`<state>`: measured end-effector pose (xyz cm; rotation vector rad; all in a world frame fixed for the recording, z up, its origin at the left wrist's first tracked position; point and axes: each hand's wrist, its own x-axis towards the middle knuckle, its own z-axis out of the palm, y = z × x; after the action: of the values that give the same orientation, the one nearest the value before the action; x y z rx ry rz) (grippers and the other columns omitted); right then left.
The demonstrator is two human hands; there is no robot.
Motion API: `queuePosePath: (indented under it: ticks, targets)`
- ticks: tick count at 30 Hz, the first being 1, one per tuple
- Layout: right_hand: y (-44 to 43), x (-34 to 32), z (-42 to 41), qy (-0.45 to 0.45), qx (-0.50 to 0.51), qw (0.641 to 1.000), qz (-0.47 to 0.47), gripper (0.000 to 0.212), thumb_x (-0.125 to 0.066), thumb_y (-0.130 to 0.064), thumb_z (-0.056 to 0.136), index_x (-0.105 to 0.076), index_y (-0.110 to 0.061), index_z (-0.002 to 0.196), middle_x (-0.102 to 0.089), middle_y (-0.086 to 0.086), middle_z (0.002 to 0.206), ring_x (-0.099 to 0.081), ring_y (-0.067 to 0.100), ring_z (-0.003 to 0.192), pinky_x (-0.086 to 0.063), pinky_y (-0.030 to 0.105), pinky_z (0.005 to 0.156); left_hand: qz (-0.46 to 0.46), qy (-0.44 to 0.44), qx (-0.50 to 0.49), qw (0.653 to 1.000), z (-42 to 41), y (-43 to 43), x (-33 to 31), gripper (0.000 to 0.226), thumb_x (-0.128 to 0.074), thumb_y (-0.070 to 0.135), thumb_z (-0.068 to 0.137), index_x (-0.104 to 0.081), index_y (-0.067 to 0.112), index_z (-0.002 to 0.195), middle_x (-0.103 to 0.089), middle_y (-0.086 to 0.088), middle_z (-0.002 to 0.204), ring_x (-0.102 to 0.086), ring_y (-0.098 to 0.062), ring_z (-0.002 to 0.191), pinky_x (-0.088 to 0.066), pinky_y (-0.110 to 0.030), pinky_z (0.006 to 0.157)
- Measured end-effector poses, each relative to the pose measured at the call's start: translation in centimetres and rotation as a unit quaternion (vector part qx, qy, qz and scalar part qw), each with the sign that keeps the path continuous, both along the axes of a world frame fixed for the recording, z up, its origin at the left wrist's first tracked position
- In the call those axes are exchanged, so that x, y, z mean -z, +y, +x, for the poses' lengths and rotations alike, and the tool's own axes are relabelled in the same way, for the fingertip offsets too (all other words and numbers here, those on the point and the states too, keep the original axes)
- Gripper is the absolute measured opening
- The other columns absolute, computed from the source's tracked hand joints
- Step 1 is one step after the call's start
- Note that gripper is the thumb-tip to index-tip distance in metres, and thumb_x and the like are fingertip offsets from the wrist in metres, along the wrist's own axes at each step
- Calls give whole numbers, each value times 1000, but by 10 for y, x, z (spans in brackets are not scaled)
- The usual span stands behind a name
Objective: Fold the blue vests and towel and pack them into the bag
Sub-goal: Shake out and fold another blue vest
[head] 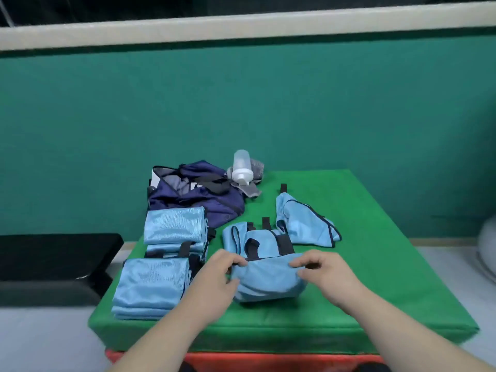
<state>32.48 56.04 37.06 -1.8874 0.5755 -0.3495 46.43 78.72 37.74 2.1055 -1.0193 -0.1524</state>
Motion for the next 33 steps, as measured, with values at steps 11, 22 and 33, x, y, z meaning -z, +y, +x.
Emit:
queuePosePath:
  ticks: [11, 22, 33]
  targets:
    - [27, 49, -9, 79, 52, 994, -61, 24, -66, -10, 87, -73, -33, 89, -58, -11, 61, -42, 4, 43, -35, 19, 46, 56, 79, -40, 994, -17, 3, 53, 42, -51, 0, 91, -56, 39, 103, -47, 22, 104, -52, -3, 76, -43, -17, 62]
    - [24, 83, 18, 213, -27, 952, -217, 22, -60, -7, 82, -61, -27, 89, -43, -6, 110, -52, 16, 99, -47, 31, 91, 100, 81, -32, 991, 6, -1, 102, 40, -53, 18, 97, -52, 36, 133, -41, 24, 125, -49, -2, 100, -41, -16, 86]
    - [20, 47, 129, 132, -79, 960, -233, 26, -58, -22, 93, -64, -20, 118, -58, -7, 112, -52, 9, 98, -41, 24, 84, -32, 74, -95, 992, 50, -21, 131, 17, -52, 24, 99, -63, 25, 112, -42, 30, 111, -51, 2, 102, -47, -26, 86]
